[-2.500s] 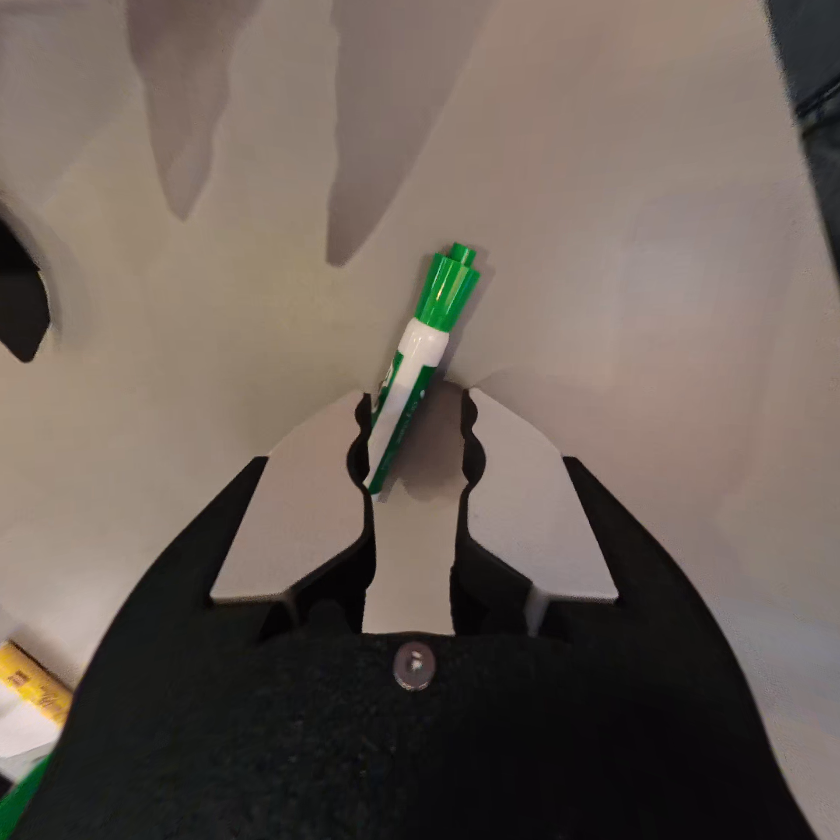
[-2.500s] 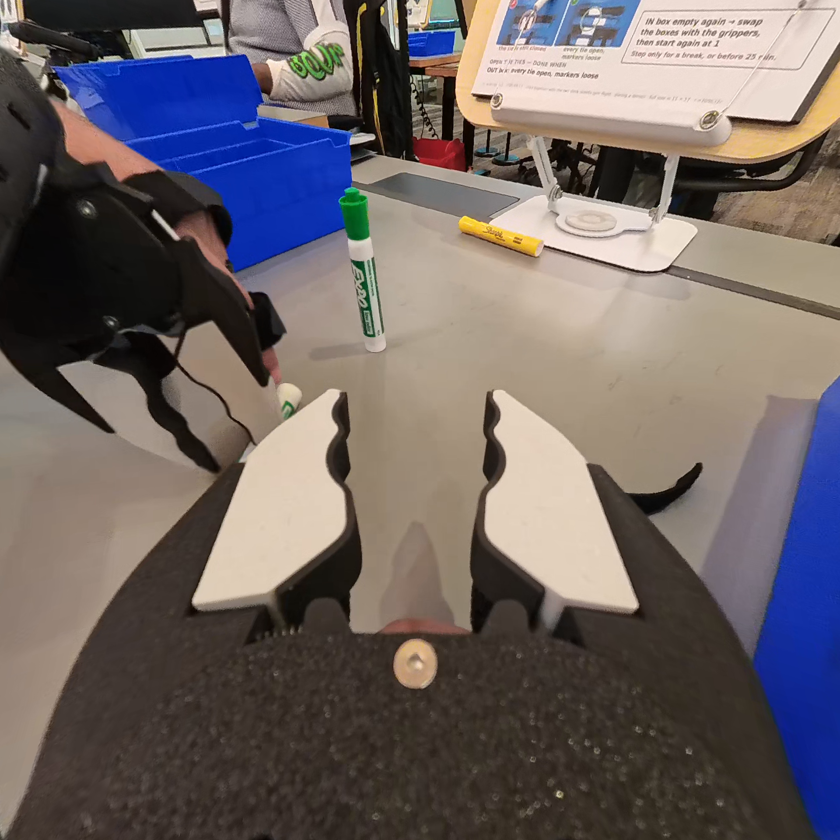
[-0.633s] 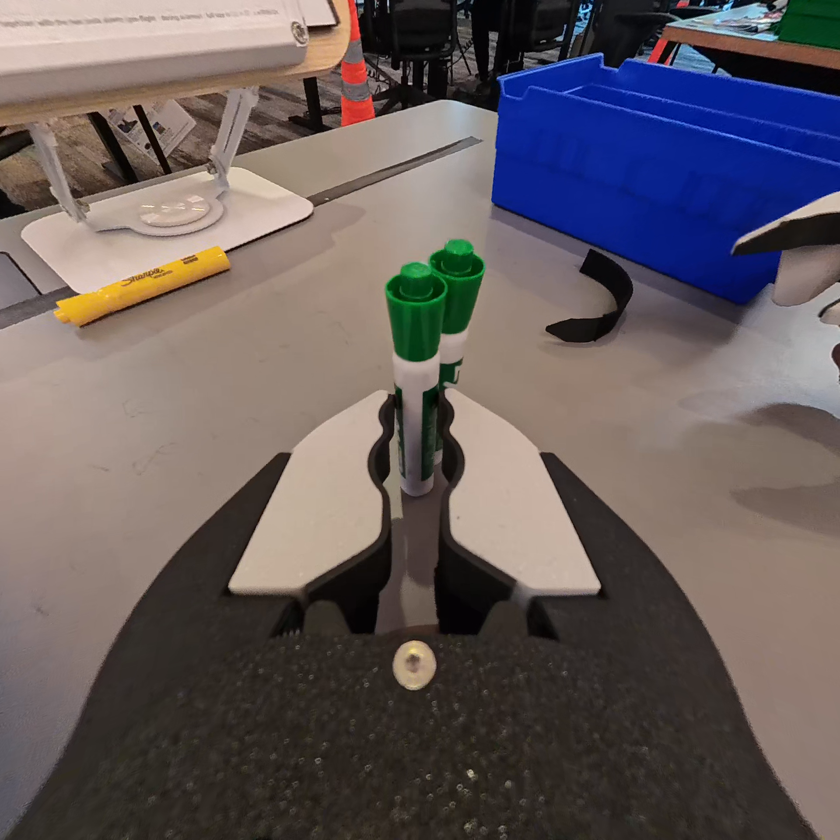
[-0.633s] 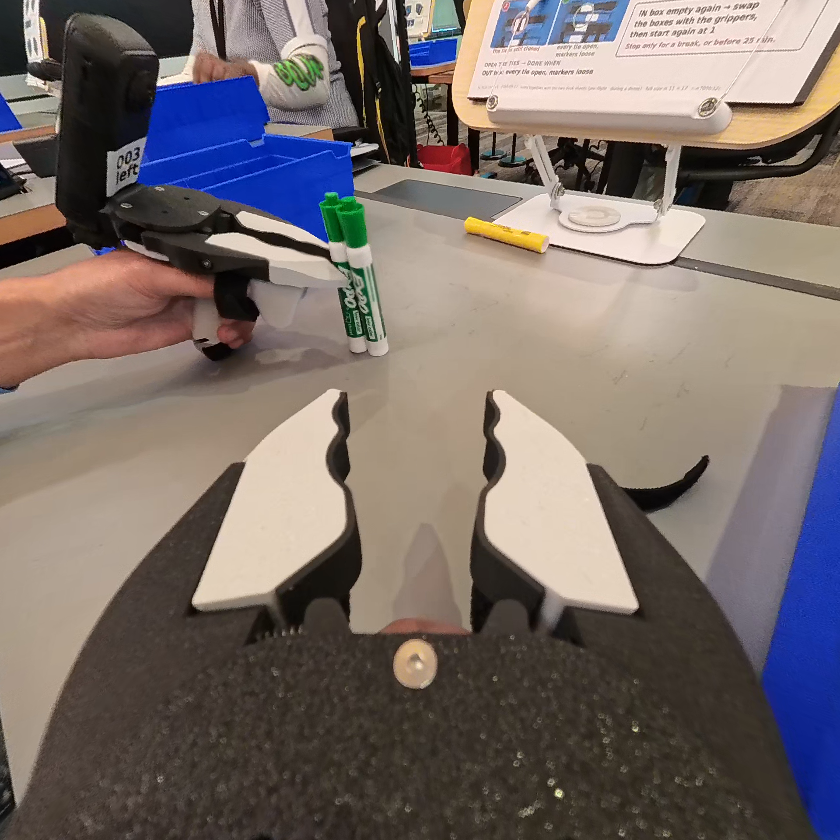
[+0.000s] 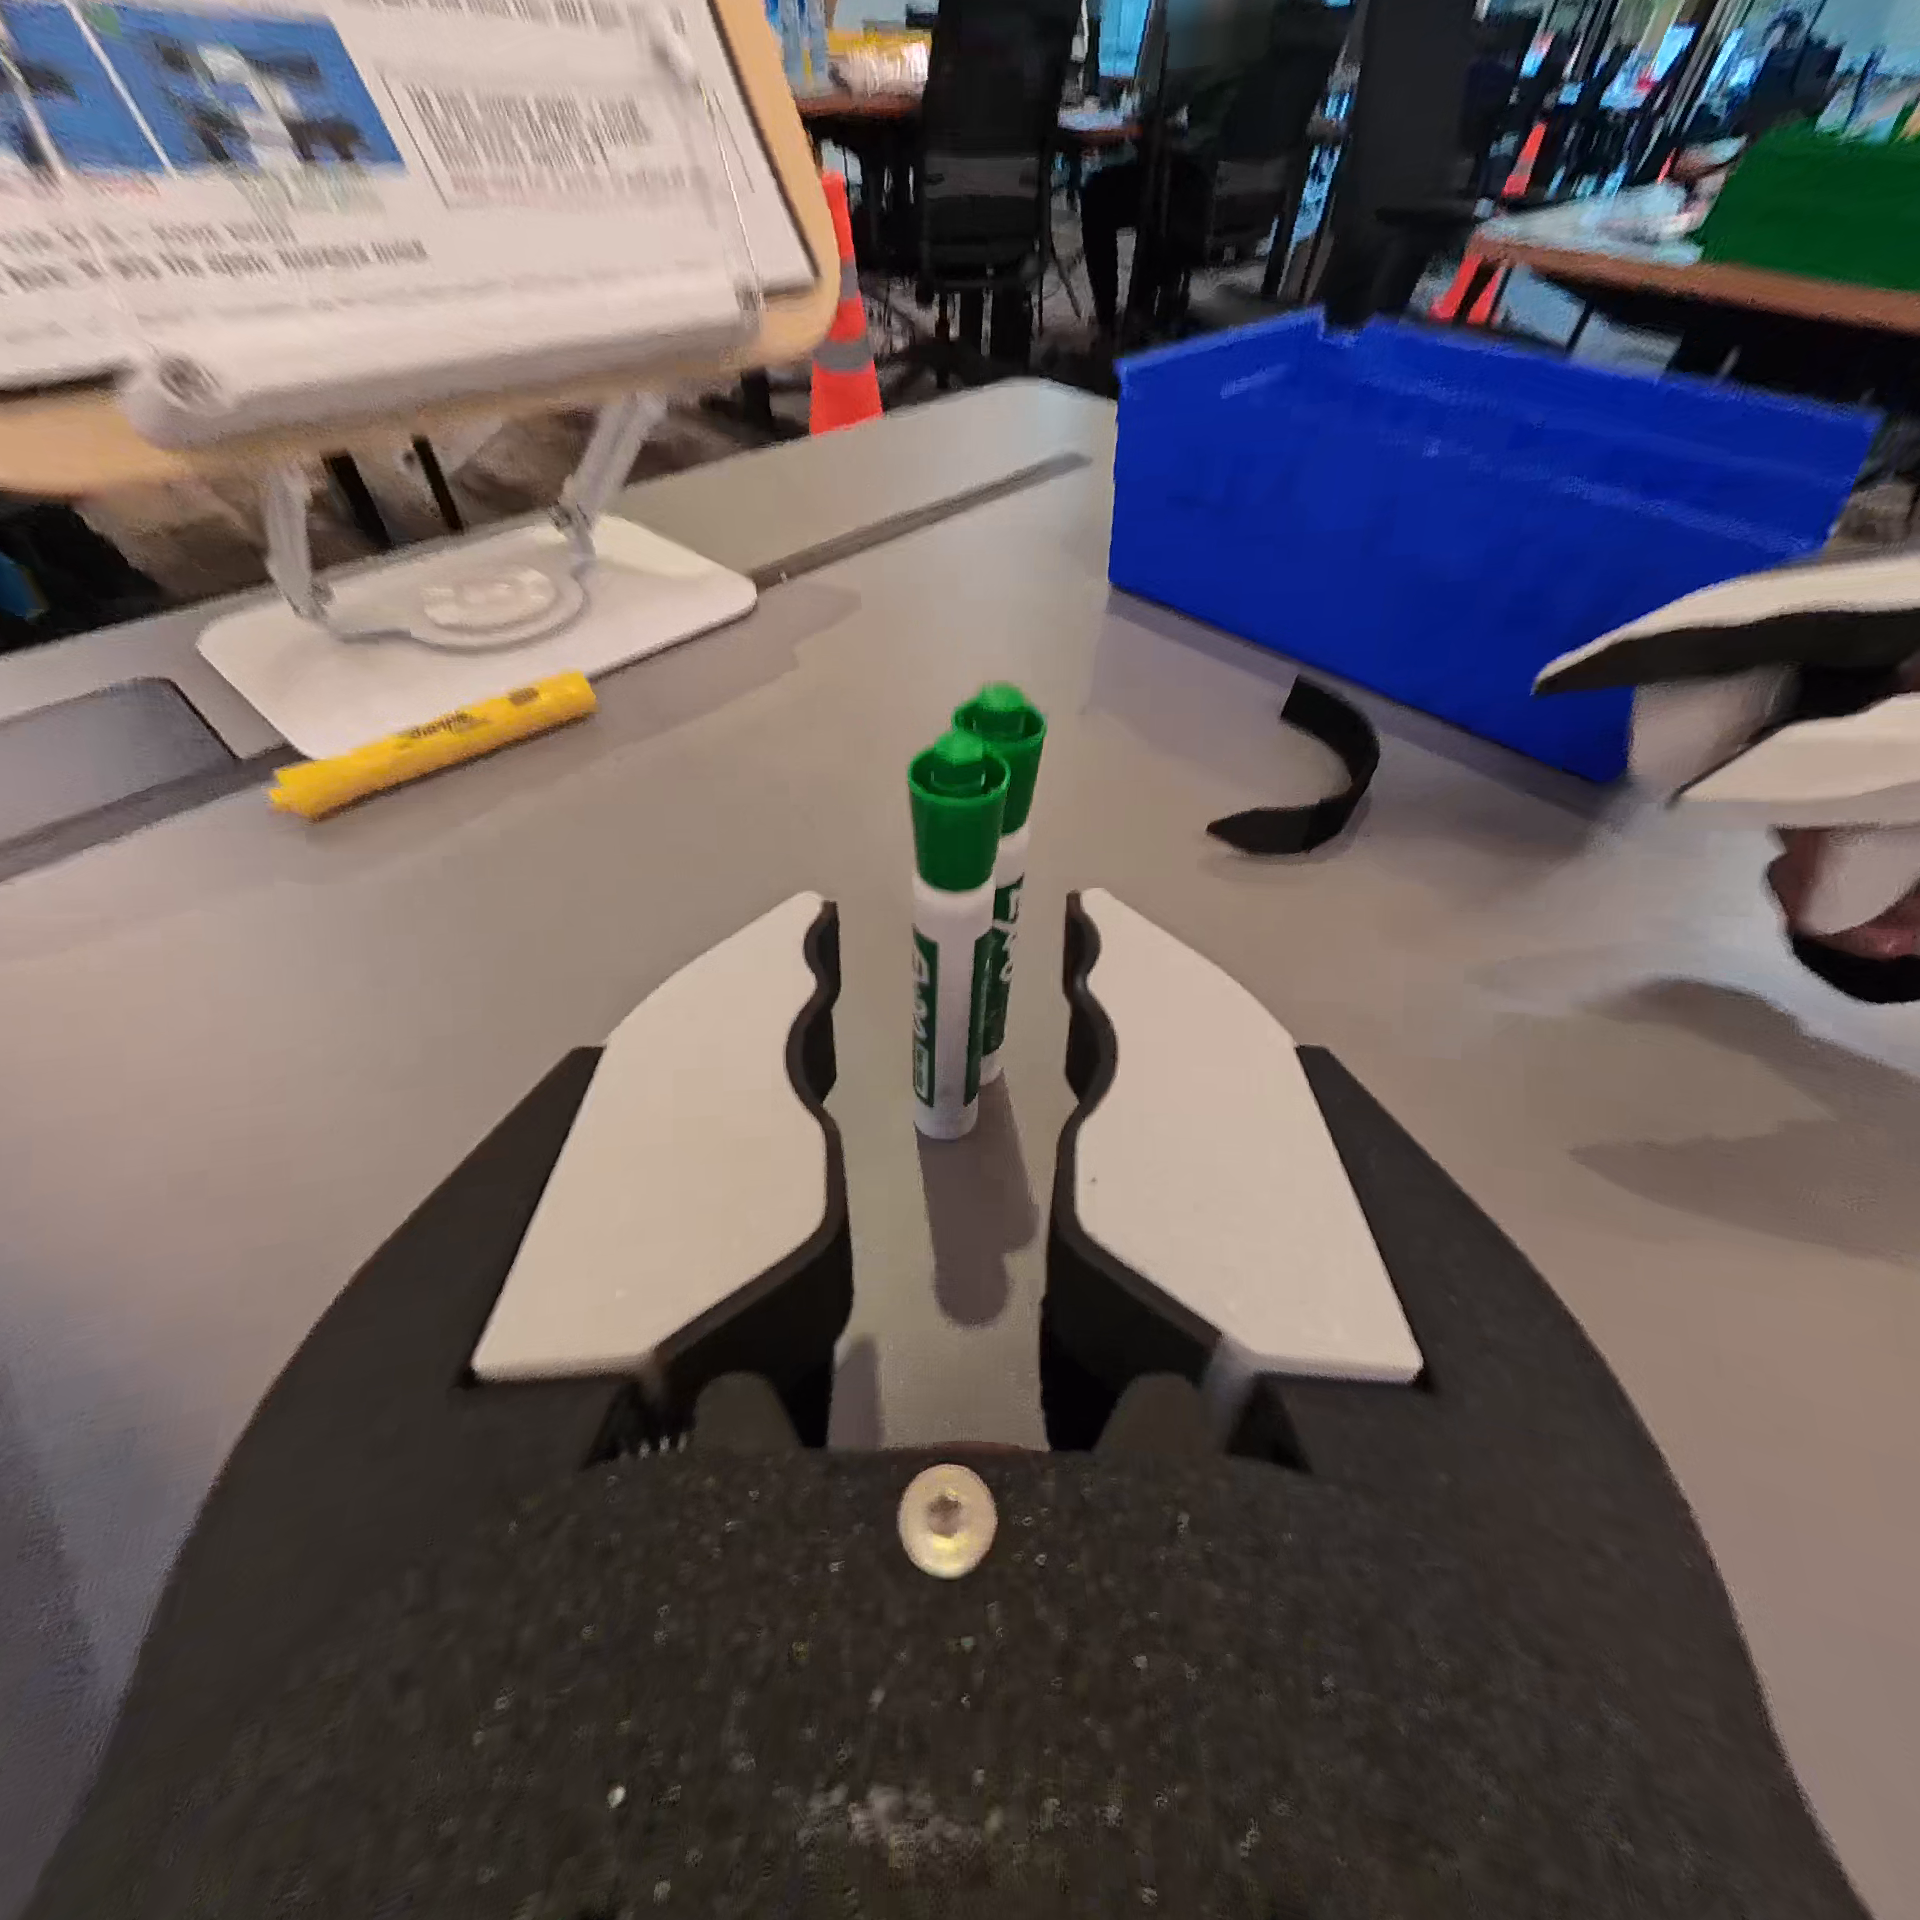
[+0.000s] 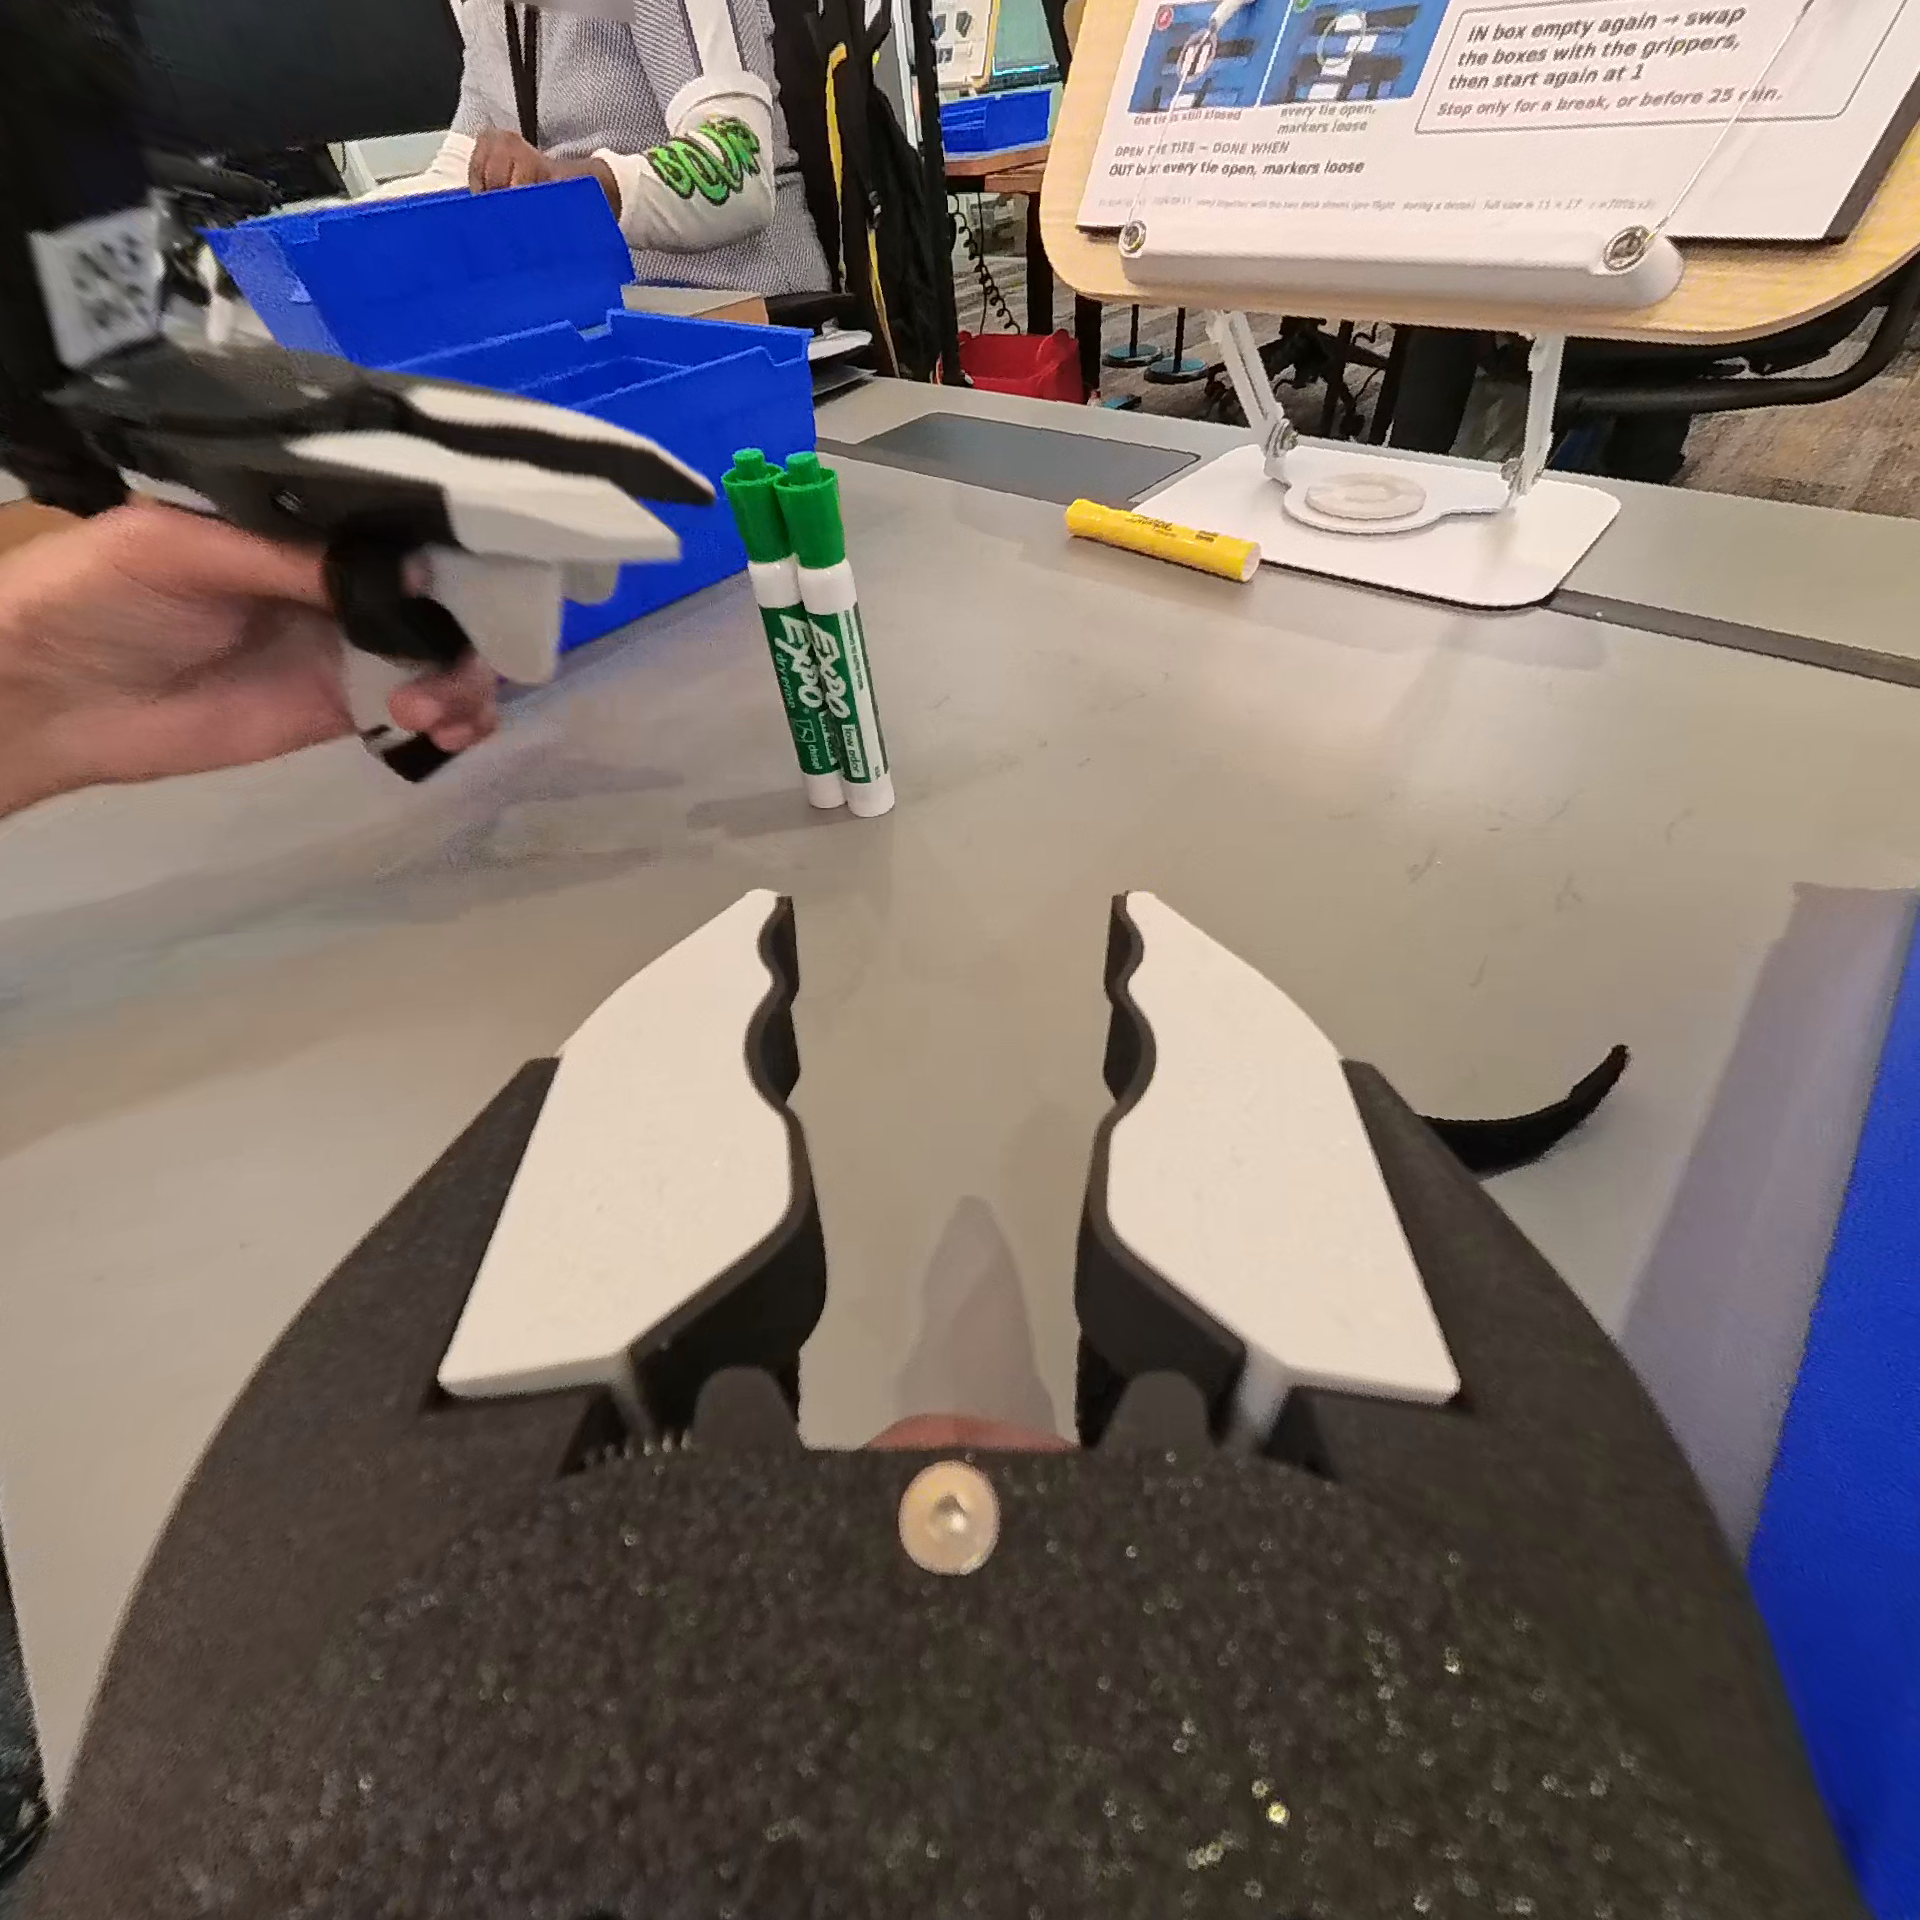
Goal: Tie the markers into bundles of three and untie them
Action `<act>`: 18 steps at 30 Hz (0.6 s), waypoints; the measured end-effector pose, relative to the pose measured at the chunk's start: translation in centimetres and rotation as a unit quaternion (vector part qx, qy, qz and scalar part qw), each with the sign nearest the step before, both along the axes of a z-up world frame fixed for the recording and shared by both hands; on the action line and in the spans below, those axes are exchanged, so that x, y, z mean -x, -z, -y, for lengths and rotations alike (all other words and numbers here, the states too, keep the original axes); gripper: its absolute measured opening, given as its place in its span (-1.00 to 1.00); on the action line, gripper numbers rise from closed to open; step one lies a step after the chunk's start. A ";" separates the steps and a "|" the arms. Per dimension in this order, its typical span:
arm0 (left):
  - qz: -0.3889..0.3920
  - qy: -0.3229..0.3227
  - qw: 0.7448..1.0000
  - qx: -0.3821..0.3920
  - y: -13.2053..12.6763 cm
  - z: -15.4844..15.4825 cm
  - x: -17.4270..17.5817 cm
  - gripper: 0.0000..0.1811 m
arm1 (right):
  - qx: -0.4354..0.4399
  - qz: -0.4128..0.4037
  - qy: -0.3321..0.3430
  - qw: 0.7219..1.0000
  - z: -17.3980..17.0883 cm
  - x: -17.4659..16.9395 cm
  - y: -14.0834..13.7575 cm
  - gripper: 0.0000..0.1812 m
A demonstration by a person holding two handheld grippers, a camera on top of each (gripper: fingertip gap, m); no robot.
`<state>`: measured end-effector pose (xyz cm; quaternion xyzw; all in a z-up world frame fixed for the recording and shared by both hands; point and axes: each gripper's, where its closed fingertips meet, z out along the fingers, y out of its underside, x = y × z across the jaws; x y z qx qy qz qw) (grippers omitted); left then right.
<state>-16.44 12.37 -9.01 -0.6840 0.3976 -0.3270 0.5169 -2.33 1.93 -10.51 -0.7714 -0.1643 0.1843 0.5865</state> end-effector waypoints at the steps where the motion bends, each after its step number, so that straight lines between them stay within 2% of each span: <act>1: 0.011 0.000 1.000 0.000 -1.1 0.3 0.5 -0.52 | 0.000 -0.001 0.001 1.000 0.0 -0.1 0.0 -0.37; 6: 0.038 -0.048 0.998 0.026 -5.7 -1.0 2.3 -0.22 | 0.001 -0.004 0.000 1.000 -0.1 0.0 0.0 -0.38; 8: 0.040 -0.084 0.996 0.007 -7.2 -3.0 2.6 -0.18 | 0.001 -0.003 -0.002 1.000 -0.1 0.2 0.0 -0.38; 10: 0.022 -0.129 0.991 -0.005 -7.4 -6.0 2.6 -0.18 | 0.001 -0.001 -0.005 1.000 0.0 0.4 0.0 -0.38; 12: -0.009 -0.177 0.984 0.020 -5.8 -9.8 2.3 -0.10 | 0.001 0.001 -0.006 1.000 0.0 0.6 0.1 -0.37; 15: -0.055 -0.252 0.962 0.088 -1.3 -15.3 1.3 0.12 | 0.001 0.004 -0.009 1.000 0.1 0.8 0.1 -0.37; 18: -0.091 -0.295 0.945 0.103 2.2 -19.8 -0.5 0.17 | 0.000 0.006 -0.008 1.000 0.1 0.8 0.1 -0.37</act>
